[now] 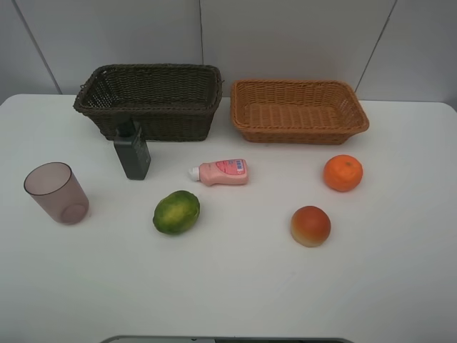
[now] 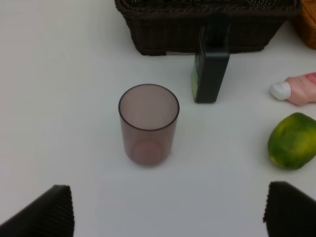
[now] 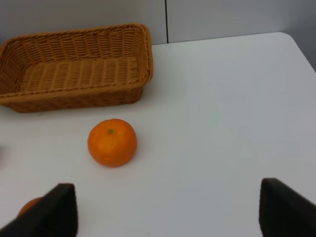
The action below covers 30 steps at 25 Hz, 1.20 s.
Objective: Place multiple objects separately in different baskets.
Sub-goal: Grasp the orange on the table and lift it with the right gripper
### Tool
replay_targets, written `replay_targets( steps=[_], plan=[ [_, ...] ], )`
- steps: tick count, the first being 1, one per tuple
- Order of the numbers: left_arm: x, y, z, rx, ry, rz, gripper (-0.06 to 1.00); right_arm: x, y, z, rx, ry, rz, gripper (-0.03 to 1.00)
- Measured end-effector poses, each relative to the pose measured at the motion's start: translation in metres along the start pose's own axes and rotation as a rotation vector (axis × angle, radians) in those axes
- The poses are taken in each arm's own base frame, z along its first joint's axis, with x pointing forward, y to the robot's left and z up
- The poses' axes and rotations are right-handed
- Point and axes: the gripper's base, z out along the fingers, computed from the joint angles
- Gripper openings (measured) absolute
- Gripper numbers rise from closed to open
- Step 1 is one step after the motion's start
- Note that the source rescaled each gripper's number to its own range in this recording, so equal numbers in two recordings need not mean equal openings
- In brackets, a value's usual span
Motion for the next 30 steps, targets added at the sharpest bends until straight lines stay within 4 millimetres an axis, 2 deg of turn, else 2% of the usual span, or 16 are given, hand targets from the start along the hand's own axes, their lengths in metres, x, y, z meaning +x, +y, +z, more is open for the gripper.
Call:
replay_targets(
  steps=[30],
  plan=[
    [0.0000,0.0000,0.0000,0.000,0.000,0.000,0.99,0.0000,0.0000,0.0000,0.000,0.000,0.000,0.57]
  ],
)
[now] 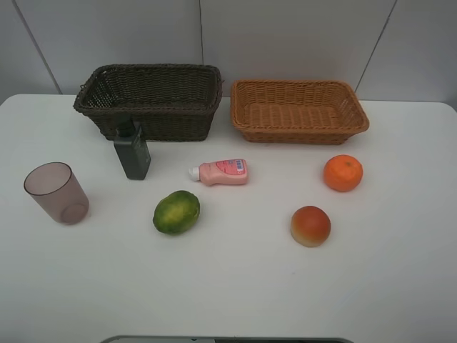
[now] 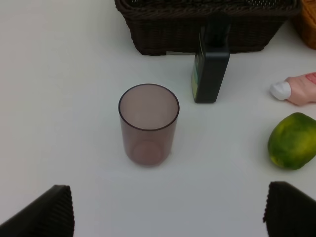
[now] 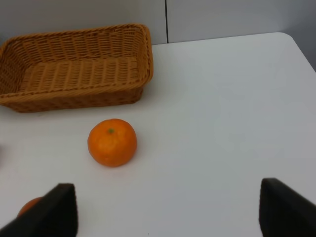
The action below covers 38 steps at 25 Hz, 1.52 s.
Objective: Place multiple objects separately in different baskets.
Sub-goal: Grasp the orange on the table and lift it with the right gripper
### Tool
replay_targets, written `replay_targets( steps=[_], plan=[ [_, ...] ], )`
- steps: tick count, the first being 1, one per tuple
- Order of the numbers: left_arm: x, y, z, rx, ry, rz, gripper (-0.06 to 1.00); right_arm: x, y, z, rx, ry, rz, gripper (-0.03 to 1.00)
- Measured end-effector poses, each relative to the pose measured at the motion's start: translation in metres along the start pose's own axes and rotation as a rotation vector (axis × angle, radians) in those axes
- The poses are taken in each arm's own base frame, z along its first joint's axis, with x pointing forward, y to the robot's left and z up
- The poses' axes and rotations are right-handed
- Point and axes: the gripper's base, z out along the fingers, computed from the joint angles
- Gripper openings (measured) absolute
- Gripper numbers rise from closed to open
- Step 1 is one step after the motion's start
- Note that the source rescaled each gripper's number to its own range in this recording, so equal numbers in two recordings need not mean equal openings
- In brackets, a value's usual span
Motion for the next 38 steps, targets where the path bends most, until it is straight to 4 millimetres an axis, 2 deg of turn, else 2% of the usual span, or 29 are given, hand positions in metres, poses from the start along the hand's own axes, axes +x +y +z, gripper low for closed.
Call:
replay_targets(
  steps=[4,9,12,17,21,24,28,31,38],
  plan=[
    [0.000,0.000,0.000,0.000,0.000,0.000,0.99,-0.007,-0.001,0.009,0.015,0.064,-0.011,0.57],
    [0.000,0.000,0.000,0.000,0.000,0.000,0.99,-0.045,-0.002,0.035,0.032,0.231,-0.028,0.57],
    [0.000,0.000,0.000,0.000,0.000,0.000,0.99,-0.070,-0.001,0.061,0.031,0.325,-0.034,0.57],
    [0.000,0.000,0.000,0.000,0.000,0.000,0.99,-0.094,0.002,0.126,0.020,0.437,-0.045,0.57],
    [0.000,0.000,0.000,0.000,0.000,0.000,0.99,-0.092,0.019,0.178,-0.050,0.497,-0.087,0.57],
    [0.000,0.000,0.000,0.000,0.000,0.000,0.99,-0.084,0.035,0.208,-0.107,0.540,-0.104,0.57],
    [0.000,0.000,0.000,0.000,0.000,0.000,0.99,-0.069,0.048,0.236,-0.140,0.616,-0.091,0.57],
    [0.000,0.000,0.000,0.000,0.000,0.000,0.99,-0.065,0.052,0.253,-0.141,0.669,-0.091,0.57],
    [0.000,0.000,0.000,0.000,0.000,0.000,0.99,-0.082,0.059,0.295,-0.084,0.806,-0.048,0.59]
  ],
)
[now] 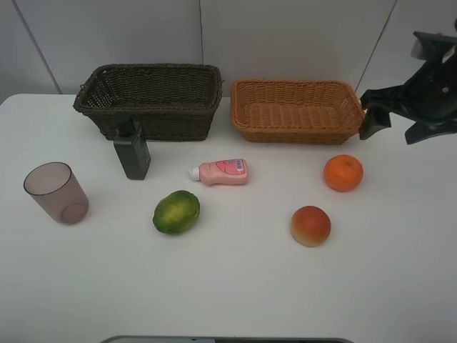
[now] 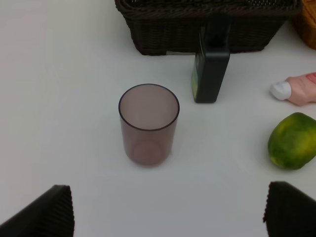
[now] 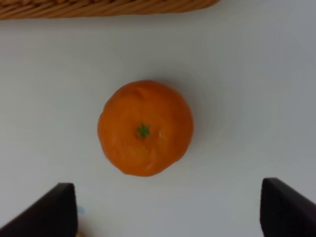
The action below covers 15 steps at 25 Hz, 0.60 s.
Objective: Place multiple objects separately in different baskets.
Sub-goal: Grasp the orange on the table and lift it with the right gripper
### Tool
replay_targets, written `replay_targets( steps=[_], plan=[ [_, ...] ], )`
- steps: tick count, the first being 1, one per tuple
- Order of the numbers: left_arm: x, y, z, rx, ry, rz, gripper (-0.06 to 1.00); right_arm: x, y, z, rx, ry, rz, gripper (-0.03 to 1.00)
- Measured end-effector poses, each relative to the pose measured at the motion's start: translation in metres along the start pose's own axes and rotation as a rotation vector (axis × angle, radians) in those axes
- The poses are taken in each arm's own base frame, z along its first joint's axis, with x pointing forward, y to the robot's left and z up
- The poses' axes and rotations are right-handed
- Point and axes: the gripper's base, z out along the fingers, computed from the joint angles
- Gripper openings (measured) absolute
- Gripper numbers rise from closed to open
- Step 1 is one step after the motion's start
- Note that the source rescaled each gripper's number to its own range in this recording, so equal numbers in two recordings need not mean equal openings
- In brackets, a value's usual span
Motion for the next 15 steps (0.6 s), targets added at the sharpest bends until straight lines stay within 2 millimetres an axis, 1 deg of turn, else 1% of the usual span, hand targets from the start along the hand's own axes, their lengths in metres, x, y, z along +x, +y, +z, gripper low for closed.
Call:
replay_targets(
  steps=[3,6,10,15],
  plan=[
    [0.000,0.000,0.000,0.000,0.000,0.000,0.99,-0.015,0.002,0.012,0.018,0.037,0.037,0.71],
    [0.000,0.000,0.000,0.000,0.000,0.000,0.99,-0.019,0.010,0.027,0.019,0.065,0.035,0.79],
    [0.000,0.000,0.000,0.000,0.000,0.000,0.99,-0.020,0.021,0.047,0.013,0.082,0.004,0.81],
    [0.000,0.000,0.000,0.000,0.000,0.000,0.99,-0.024,0.024,0.063,0.023,0.053,-0.029,0.81]
  ],
)
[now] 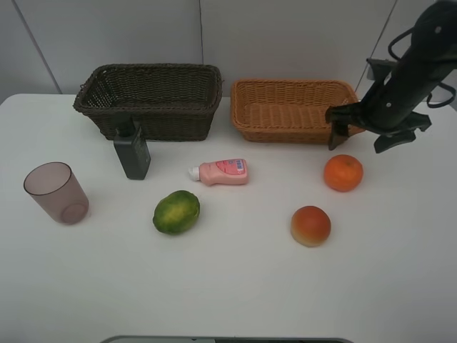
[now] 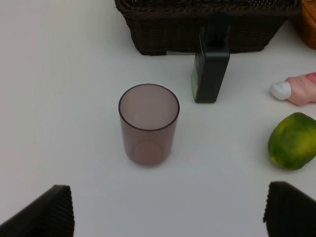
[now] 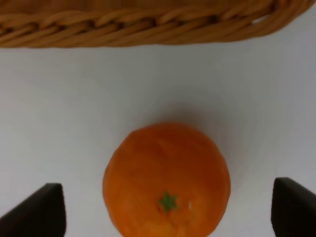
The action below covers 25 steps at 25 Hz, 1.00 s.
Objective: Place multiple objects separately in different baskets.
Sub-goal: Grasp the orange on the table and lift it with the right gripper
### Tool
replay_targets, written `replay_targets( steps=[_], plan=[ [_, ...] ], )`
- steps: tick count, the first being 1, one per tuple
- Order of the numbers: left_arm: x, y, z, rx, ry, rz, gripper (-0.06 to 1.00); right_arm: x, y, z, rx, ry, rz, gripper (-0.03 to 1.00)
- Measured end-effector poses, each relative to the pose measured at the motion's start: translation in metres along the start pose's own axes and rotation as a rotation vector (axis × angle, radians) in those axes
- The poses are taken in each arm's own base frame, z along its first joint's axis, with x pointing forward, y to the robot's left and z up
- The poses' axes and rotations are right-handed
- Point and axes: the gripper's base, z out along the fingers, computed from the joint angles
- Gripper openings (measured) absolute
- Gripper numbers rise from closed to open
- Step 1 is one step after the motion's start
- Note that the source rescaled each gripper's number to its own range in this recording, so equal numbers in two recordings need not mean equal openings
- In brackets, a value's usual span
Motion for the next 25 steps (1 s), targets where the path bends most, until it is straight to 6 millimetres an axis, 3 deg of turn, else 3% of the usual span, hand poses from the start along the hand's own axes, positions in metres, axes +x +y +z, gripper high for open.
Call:
replay_targets(
  steps=[11,25],
  plan=[
    [0.000,0.000,0.000,0.000,0.000,0.000,0.99,0.001,0.000,0.035,0.027,0.054,-0.032,0.81],
    [0.000,0.000,0.000,0.000,0.000,0.000,0.99,0.003,0.002,0.063,0.017,0.080,-0.023,0.81]
  ],
)
